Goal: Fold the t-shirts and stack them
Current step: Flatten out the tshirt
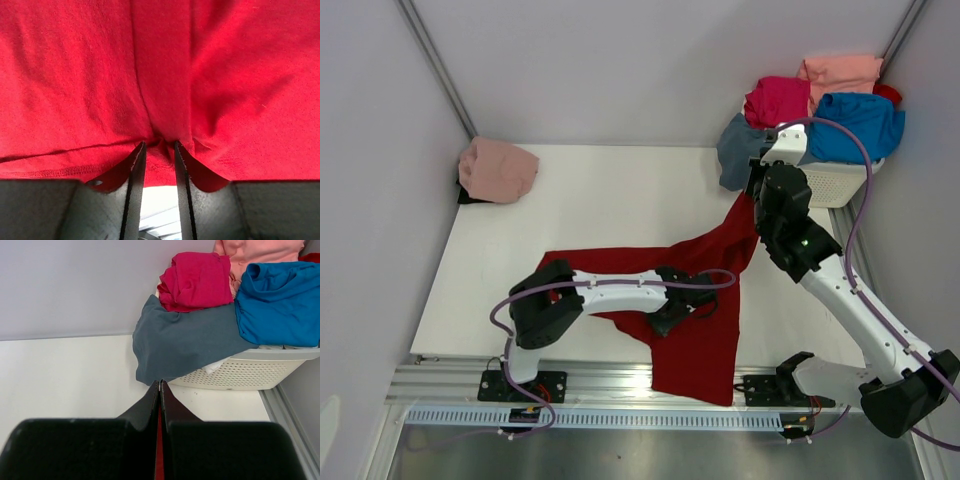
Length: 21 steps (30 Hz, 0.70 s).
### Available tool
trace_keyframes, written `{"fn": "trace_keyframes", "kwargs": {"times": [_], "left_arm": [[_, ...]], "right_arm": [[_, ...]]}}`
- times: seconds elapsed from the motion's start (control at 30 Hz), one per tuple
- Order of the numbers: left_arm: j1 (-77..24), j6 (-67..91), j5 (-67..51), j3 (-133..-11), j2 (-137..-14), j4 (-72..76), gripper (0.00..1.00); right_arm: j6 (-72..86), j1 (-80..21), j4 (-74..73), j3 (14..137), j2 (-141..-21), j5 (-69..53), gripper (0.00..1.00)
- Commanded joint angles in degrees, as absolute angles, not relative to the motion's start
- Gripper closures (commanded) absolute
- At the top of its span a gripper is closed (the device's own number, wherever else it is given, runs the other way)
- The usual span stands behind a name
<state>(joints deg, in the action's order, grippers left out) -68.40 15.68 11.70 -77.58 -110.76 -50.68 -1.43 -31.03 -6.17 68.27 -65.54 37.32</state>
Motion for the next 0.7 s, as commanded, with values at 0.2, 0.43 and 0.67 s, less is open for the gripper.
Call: {"fn": "trace_keyframes", "kwargs": {"times": [0.2,0.43,0.67], "left_arm": [[-67.1,18.0,15.5,-78.6,-112.7,-50.9,0.78],[-66.9,19.1,19.4,-79.2,-110.7,-51.9,0.86],[-66.8,19.4,29.2,-80.2,-104.3,-56.4,0.87]], "right_arm": [[-2.5,-31.5,-4.7,68.5,-63.7,38.6,1.00],[-2.4,-31.6,-4.6,68.5,-64.3,38.4,1.00],[-2.9,-31.6,-4.4,68.4,-64.7,38.4,1.00]]}}
